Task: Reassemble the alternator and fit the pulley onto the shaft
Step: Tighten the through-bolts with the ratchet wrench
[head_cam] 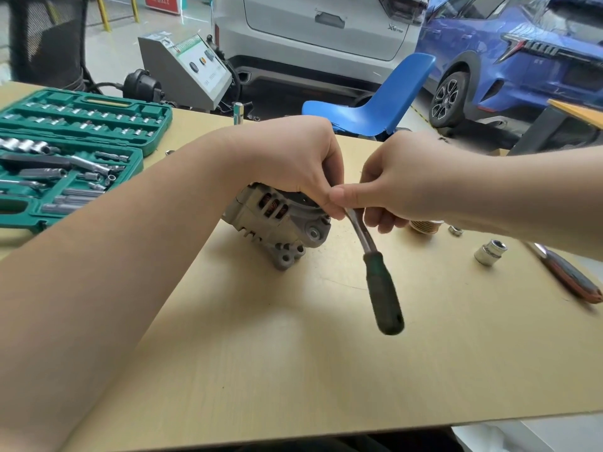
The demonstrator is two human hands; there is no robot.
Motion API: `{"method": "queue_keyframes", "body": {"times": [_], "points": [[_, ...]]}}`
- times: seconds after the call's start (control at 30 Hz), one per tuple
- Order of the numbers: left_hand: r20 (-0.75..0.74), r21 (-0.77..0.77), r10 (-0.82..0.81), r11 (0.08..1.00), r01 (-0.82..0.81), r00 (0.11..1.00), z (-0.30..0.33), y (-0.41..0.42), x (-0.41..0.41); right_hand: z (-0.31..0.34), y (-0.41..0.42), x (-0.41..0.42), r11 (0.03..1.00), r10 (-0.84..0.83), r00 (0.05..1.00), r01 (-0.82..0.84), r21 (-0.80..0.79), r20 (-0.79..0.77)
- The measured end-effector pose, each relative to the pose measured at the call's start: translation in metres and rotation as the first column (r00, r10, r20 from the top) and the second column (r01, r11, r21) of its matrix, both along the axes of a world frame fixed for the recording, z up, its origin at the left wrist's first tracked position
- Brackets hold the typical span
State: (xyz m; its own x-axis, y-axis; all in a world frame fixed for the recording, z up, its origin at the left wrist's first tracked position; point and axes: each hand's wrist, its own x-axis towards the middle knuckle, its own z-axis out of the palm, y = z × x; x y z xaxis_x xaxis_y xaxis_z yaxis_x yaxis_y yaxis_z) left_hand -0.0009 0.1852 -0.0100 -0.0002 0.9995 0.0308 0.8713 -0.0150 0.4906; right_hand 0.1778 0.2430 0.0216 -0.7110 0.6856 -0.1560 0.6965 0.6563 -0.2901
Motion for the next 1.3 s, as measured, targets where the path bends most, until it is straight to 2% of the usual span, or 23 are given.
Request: {"method": "queue_keyframes", "body": {"times": [0.03, 0.1, 0.17, 0.2, 0.23, 0.27, 0.3, 0.37, 0.43, 0.5, 0.57, 0.63, 0.7, 0.73, 0.77, 0.83, 0.9, 0.97, 1.03, 1.1, 1.17, 1.23, 1.3], "points": [[-0.001, 0.004, -0.007, 1.000, 0.007, 1.000, 0.000, 0.000, 0.000, 0.001, -0.001, 0.000, 0.999, 0.016, 1.000, -0.016, 0.029, 0.009], [-0.003, 0.021, -0.019, 1.000, 0.020, 1.000, -0.002, -0.001, -0.001, 0.002, 0.004, 0.004, 0.939, 0.184, 0.976, -0.210, 0.272, 0.116], [0.003, 0.020, -0.019, 1.000, 0.019, 1.000, -0.002, -0.002, -0.001, 0.002, 0.009, 0.009, 0.687, 0.396, 0.855, -0.518, 0.509, 0.335], [0.005, 0.017, -0.017, 1.000, 0.017, 1.000, -0.002, -0.002, 0.000, 0.003, 0.011, 0.011, 0.563, 0.474, 0.775, -0.631, 0.534, 0.418], [0.004, 0.017, -0.016, 1.000, 0.016, 1.000, -0.002, -0.001, 0.000, 0.003, 0.014, 0.013, 0.500, 0.519, 0.726, -0.686, 0.528, 0.451], [0.002, 0.020, -0.015, 1.000, 0.015, 1.000, -0.002, -0.001, 0.000, 0.002, 0.015, 0.015, 0.526, 0.530, 0.737, -0.673, 0.520, 0.419], [0.001, 0.025, -0.015, 1.000, 0.014, 1.000, -0.002, -0.001, 0.000, 0.003, 0.013, 0.015, 0.631, 0.498, 0.802, -0.596, 0.498, 0.330], [-0.005, 0.027, -0.017, 0.999, 0.017, 1.000, -0.003, -0.001, 0.000, 0.004, 0.007, 0.008, 0.892, 0.289, 0.948, -0.317, 0.322, 0.133], [-0.004, 0.015, -0.015, 1.000, 0.015, 1.000, -0.003, -0.001, 0.000, 0.003, 0.005, 0.001, 0.990, 0.090, 0.995, -0.095, 0.102, 0.051], [-0.007, 0.015, -0.015, 1.000, 0.015, 1.000, -0.003, 0.001, 0.001, 0.004, 0.002, -0.001, 0.998, 0.035, 0.998, -0.037, 0.056, 0.046], [-0.014, 0.030, -0.023, 0.999, 0.024, 1.000, -0.003, 0.002, 0.000, 0.003, 0.007, 0.003, 0.961, 0.161, 0.984, -0.174, 0.217, 0.075], [-0.007, 0.035, -0.025, 0.999, 0.026, 1.000, -0.004, 0.001, -0.001, 0.002, 0.012, 0.011, 0.765, 0.405, 0.892, -0.450, 0.461, 0.198], [-0.001, 0.026, -0.026, 0.999, 0.026, 1.000, -0.004, 0.001, -0.002, 0.000, 0.016, 0.016, 0.528, 0.564, 0.746, -0.656, 0.540, 0.355], [-0.003, 0.026, -0.023, 0.999, 0.023, 1.000, -0.004, 0.002, -0.002, -0.001, 0.017, 0.018, 0.527, 0.568, 0.739, -0.665, 0.529, 0.362], [-0.005, 0.029, -0.020, 0.999, 0.020, 1.000, -0.004, 0.003, -0.001, 0.000, 0.015, 0.017, 0.606, 0.529, 0.787, -0.612, 0.508, 0.317], [-0.010, 0.024, -0.009, 1.000, 0.009, 1.000, -0.003, 0.004, 0.000, 0.001, 0.009, 0.011, 0.872, 0.313, 0.941, -0.340, 0.353, 0.132], [-0.022, 0.012, 0.006, 1.000, -0.006, 1.000, -0.003, 0.004, 0.000, -0.001, 0.005, 0.003, 0.979, 0.109, 0.993, -0.116, 0.168, 0.052], [-0.022, 0.015, 0.002, 1.000, -0.001, 1.000, -0.003, 0.004, 0.000, 0.000, 0.003, 0.000, 0.980, 0.084, 0.994, -0.095, 0.173, 0.071], [-0.009, 0.026, -0.018, 1.000, 0.019, 1.000, -0.003, 0.003, 0.000, -0.001, 0.006, 0.005, 0.910, 0.208, 0.967, -0.247, 0.334, 0.148], [0.004, 0.022, -0.024, 0.999, 0.024, 1.000, -0.003, 0.001, -0.001, -0.001, 0.012, 0.012, 0.692, 0.427, 0.854, -0.520, 0.501, 0.297], [0.010, 0.011, -0.017, 1.000, 0.017, 1.000, -0.003, 0.001, 0.000, 0.001, 0.018, 0.017, 0.499, 0.567, 0.718, -0.690, 0.525, 0.404], [0.012, 0.018, -0.012, 1.000, 0.011, 1.000, -0.003, 0.002, 0.000, 0.002, 0.019, 0.017, 0.565, 0.570, 0.750, -0.655, 0.501, 0.337], [0.005, 0.028, -0.005, 1.000, 0.004, 1.000, -0.003, 0.002, 0.000, 0.002, 0.011, 0.011, 0.804, 0.397, 0.899, -0.438, 0.402, 0.185]]}}
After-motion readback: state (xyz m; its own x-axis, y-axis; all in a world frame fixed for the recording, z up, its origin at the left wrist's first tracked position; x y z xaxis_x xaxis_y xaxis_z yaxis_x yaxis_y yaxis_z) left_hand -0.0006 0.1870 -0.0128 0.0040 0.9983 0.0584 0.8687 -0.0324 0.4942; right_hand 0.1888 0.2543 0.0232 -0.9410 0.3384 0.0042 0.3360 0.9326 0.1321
